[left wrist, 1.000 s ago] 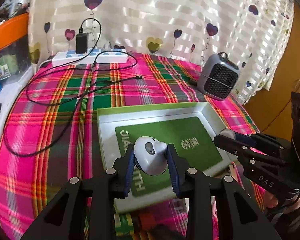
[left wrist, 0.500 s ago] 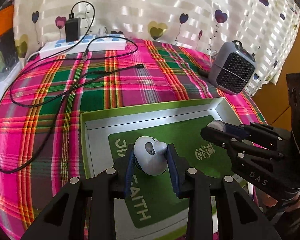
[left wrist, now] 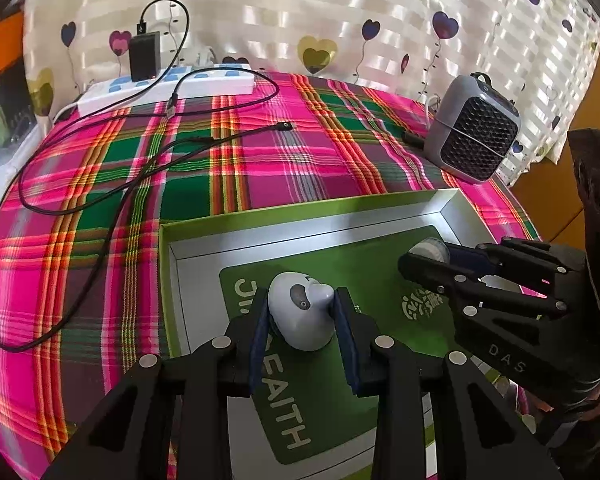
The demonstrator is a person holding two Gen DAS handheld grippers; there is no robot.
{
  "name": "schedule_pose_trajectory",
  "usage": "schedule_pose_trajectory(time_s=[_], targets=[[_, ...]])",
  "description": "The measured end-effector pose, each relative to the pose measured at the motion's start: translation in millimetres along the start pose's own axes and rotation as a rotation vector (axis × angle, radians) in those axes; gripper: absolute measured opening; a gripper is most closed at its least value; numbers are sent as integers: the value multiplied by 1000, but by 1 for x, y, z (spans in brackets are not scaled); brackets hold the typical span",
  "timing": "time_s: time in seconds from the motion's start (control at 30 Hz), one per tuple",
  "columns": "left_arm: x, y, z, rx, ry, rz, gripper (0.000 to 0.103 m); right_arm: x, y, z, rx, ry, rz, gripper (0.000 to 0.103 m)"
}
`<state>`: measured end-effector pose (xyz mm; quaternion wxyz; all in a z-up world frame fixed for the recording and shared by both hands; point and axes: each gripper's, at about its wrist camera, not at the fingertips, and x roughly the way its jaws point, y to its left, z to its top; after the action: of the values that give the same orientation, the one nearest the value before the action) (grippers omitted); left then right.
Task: Organize rigid objects
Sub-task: 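Open the left tool to drop the panda toy while the right tool releases the cap in the box, then reach the left tool to the black rectangular device while the right tool reaches the green-white roller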
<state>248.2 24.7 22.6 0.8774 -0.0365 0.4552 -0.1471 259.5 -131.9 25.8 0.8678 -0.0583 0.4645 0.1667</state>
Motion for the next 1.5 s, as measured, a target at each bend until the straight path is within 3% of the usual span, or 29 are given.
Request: schedule_pose_trajectory(time_s=[0.27, 0.63, 1.1, 1.5], targets=[[1, 0, 0, 1, 1, 4, 31, 3, -4, 0, 15, 18, 15, 21], [-5, -2, -1, -2, -11, 0, 41, -7, -5, -2, 35, -31, 41, 41], [-59, -5, -17, -9, -119, 23, 41, -50, 2, -18, 64, -127, 40, 42], [-111, 2, -67, -76, -206, 51, 41, -101, 5, -61, 113, -209, 7, 42]])
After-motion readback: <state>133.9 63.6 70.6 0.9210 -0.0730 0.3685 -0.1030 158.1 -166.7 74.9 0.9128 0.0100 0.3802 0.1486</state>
